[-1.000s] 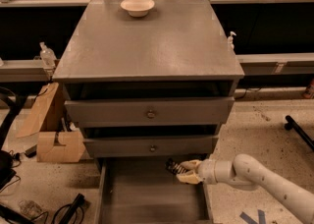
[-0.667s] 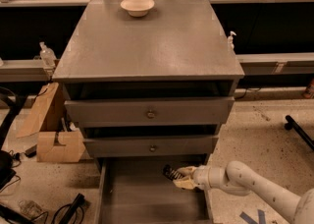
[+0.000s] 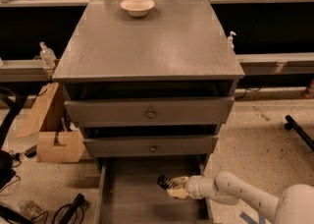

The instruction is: Place rxbar chocolate into bottom drawer

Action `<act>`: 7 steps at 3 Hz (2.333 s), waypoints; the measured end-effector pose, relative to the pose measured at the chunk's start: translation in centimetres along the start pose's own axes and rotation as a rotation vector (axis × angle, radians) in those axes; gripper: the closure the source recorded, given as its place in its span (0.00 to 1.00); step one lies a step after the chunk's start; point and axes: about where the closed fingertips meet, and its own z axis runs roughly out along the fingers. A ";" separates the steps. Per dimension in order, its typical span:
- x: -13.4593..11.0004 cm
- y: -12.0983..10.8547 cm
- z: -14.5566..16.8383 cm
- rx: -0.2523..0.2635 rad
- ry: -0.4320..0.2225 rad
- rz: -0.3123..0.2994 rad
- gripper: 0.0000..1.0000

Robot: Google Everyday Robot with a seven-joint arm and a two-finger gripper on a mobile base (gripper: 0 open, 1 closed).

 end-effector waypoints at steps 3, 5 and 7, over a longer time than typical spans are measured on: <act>1.0 0.5 1.5 -0.007 0.011 0.019 0.59; 1.0 0.8 1.9 -0.014 0.011 0.020 0.13; 1.0 0.9 2.1 -0.017 0.010 0.020 0.00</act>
Offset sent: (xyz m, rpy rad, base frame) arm -0.0023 0.0047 -0.0112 -0.0046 0.0160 -0.0060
